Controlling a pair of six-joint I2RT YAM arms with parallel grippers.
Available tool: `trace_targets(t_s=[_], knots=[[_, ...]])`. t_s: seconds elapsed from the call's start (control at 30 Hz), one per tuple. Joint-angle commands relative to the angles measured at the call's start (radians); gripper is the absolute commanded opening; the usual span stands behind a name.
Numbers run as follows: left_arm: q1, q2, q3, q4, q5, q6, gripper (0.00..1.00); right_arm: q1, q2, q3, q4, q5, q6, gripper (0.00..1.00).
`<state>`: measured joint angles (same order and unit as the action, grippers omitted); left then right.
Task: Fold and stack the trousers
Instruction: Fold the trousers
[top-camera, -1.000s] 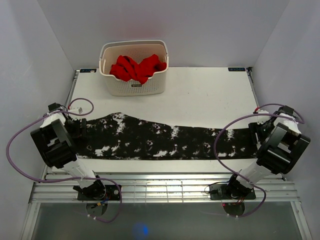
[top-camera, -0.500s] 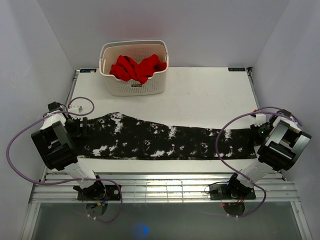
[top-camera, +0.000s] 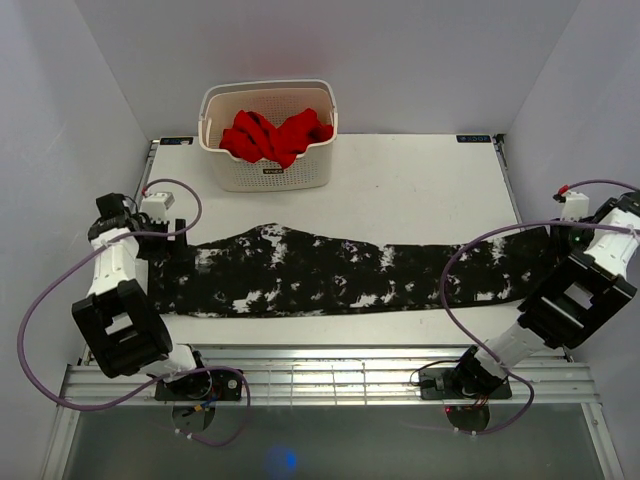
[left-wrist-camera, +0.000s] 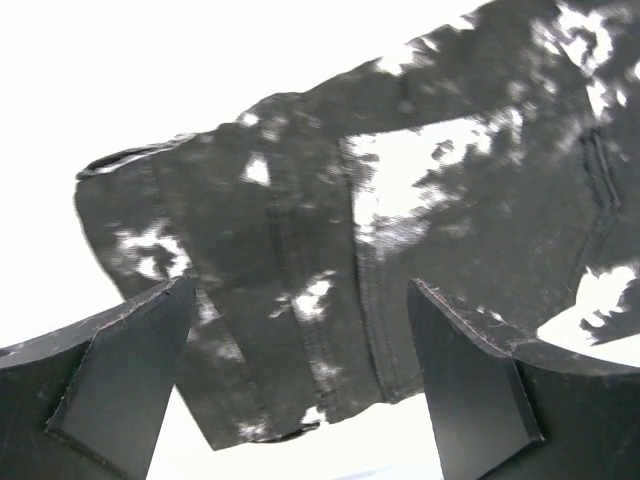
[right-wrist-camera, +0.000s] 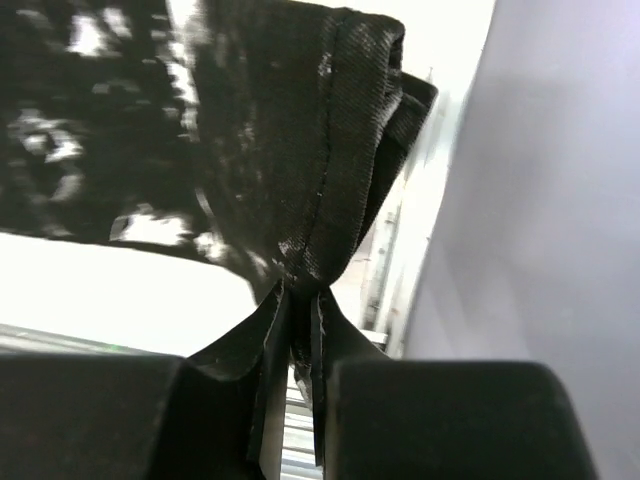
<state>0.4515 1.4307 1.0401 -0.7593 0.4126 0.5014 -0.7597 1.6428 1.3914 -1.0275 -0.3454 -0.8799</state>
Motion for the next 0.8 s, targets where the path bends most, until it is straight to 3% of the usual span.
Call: trace_targets(t_s=[0.0,0.13,0.17,0.47,0.57,0.77], knots=[[-0.014,-0.042,-0.054,-0.018,0.066,0.032,0.98,0.049,-0.06,0.057,-0.172,-0.167,-0.007,0.08],[-0.019,-0.041,-0.155,-0.011,0.034,0.06,0.93,0.239,-0.176,-0.009,-0.149,-0.292,0.134,0.08],[-0.017,-0.044,-0.173,0.0,0.028,0.063,0.91,0.335,-0.195,-0.02,-0.132,-0.314,0.171,0.08],[-0.019,-0.032,-0.307,0.067,-0.021,0.08,0.67,0.874,-0.299,-0.169,0.288,-0.365,0.691,0.08],[-0.017,-0.001,-0.308,0.075,-0.017,0.069,0.62,0.953,-0.273,-0.215,0.409,-0.395,0.797,0.08],[-0.019,0.034,-0.307,0.092,-0.018,0.049,0.62,1.077,-0.238,-0.35,0.734,-0.399,1.024,0.08]])
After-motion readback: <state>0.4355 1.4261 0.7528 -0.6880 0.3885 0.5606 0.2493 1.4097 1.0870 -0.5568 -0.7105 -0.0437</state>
